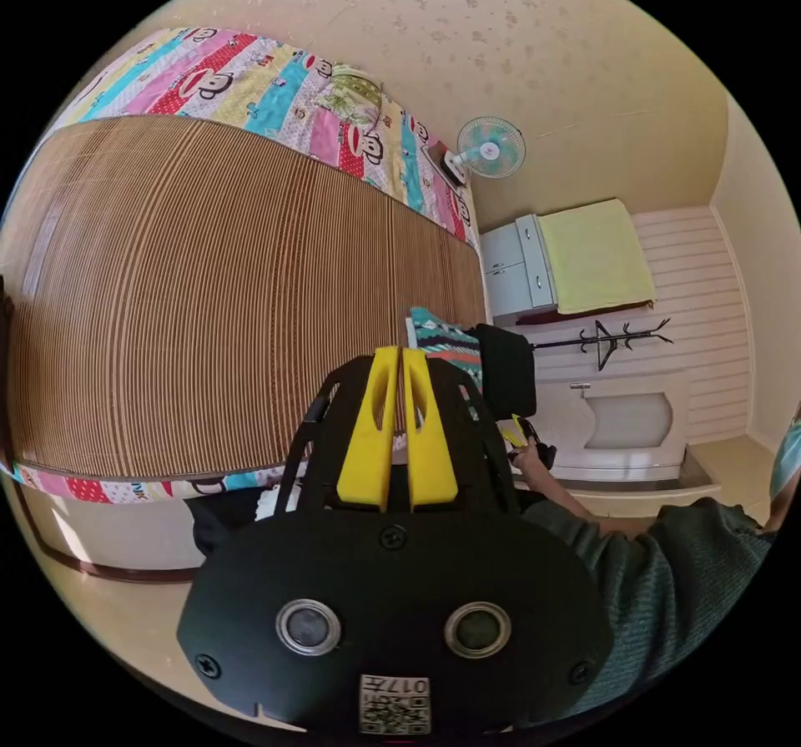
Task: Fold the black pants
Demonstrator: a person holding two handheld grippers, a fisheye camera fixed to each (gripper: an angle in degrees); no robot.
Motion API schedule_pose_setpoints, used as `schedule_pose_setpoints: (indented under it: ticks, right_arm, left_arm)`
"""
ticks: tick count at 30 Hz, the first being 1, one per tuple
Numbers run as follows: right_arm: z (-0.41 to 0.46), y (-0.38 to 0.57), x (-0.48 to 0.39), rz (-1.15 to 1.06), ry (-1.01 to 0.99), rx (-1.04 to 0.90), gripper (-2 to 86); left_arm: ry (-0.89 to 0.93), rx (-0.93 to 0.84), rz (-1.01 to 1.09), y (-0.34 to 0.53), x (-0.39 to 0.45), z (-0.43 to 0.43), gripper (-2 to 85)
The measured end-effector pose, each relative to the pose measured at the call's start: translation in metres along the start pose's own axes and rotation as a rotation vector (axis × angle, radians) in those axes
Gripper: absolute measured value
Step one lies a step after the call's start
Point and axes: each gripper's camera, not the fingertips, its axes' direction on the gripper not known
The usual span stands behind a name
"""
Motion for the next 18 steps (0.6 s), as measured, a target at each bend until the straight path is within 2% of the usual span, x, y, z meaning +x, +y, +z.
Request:
schedule_pose_setpoints:
  ticks: [5,7,9,10,12,16,18]
  right_arm:
    - [-0.015,-0.021,0.0,0.077,-0.115,0.063,9.3]
    - [-0.034,-0.017,-0.008,0.017,-0.299,0.129,6.2]
    - [-0.049,-0.021,-0.017,-0.038,-0.701,0.184,4.0]
    - [-0.05,-0.024,-0.024,-0.055,-0.779,0.187,3.7]
    - [-0.058,-0.046,-0.08,-0.233,-0.968,0.152,2.9]
    - [-0.082,-0.056,-0.228,-0.645,-0.965,-0.04,2.7]
    - [-0.094,-0.027,-0.33,-0.957,-0.964,-0.212,2.6]
  left_arm:
    - [-0.06,0.053,-0.087,0.01,-0.011,0.011,-1.0]
    - [-0.058,0.11,-0.123,0.014,-0.017,0.01,-1.0]
    - [-0.063,0.149,-0.139,0.017,-0.022,0.01,-1.0]
    - [-0.066,0.171,-0.146,0.019,-0.025,0.011,-1.0]
    - [-0.062,0.193,-0.156,0.021,-0.03,0.014,-1.0]
    - [-0.041,0.235,-0.178,0.024,-0.04,0.02,-1.0]
    - [-0.032,0.259,-0.185,0.026,-0.043,0.022,-1.0]
